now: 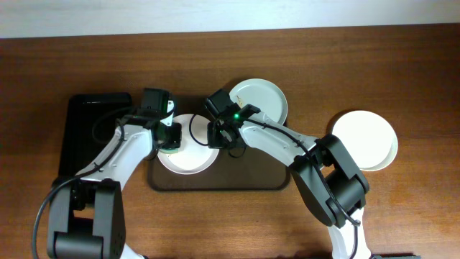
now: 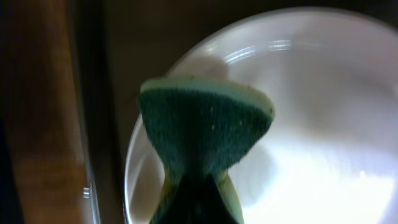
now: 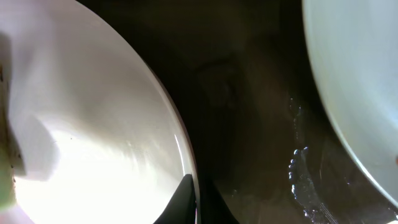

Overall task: Clean dirty plates on tray and stack at the side
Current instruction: 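Scrub the held plate with the sponge in the left gripper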

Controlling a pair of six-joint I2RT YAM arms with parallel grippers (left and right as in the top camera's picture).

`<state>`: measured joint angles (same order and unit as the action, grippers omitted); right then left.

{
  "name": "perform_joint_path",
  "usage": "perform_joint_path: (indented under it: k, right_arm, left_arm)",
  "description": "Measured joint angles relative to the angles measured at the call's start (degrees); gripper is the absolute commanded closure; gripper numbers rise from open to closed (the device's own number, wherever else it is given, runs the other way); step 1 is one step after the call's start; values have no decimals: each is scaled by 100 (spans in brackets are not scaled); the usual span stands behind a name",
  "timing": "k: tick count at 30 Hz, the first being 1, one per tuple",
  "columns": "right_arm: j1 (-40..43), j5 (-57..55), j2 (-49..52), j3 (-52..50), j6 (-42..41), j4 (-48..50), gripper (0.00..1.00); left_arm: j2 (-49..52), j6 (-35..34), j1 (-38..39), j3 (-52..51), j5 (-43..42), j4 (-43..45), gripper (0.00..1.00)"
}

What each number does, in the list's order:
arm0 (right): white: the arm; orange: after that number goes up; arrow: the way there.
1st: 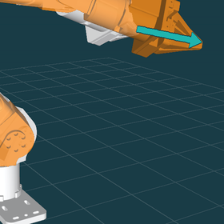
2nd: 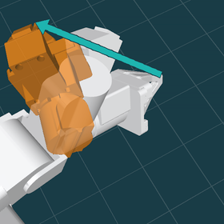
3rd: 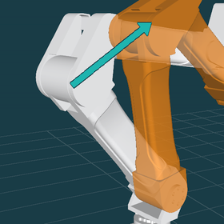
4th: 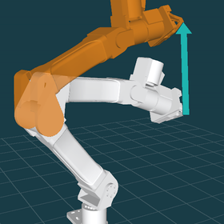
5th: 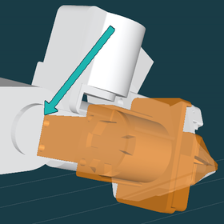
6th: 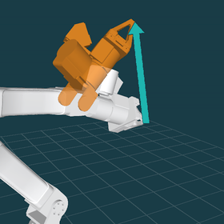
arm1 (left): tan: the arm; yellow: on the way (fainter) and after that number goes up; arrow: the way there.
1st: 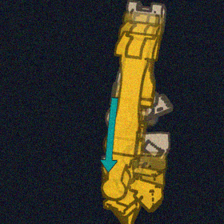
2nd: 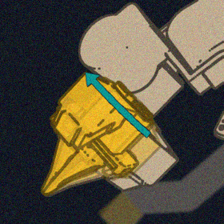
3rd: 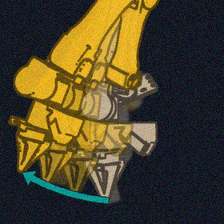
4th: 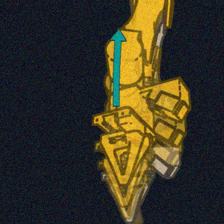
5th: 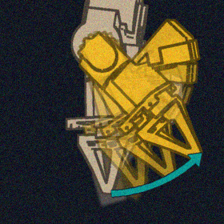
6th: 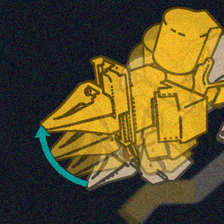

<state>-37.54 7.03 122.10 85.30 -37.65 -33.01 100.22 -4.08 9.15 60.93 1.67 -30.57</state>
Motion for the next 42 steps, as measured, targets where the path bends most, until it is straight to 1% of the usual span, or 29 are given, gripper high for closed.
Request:
perform_joint_path:
  k: [5,7,10,14,16,20,23,25,31,37,42]
  right_arm:
    - [0,15,2,0,-9,31,96]
    - [0,13,7,0,-7,31,96]
    - [0,17,11,0,-9,31,96]
    - [0,57,11,0,24,20,96]
    - [0,57,11,0,33,17,96]
    - [-2,59,11,0,31,33,96]
    - [-2,59,11,0,17,31,96]
    - [-2,59,11,0,15,31,96]
    - [-2,59,11,0,15,31,96]
    - [-2,59,11,0,13,31,96]
    - [-2,59,13,0,13,35,96]
  left_arm:
    - [0,-22,17,-485,35,1088,99]
    - [0,-138,28,-542,37,1174,99]
    - [-4,-407,28,-555,37,951,99]
    - [-46,-621,11,-490,-245,247,100]
    - [-46,-643,-44,-367,-599,-50,100]
    - [-24,-535,-227,-127,-1613,-509,99]
    - [-24,-428,-293,107,-2135,-446,99]
    - [-24,-398,-297,166,-2068,-251,99]
    - [-24,-365,-297,166,-1202,658,99]
    - [267,-363,-297,166,-599,723,100]
    - [638,-361,-284,243,-527,796,99]
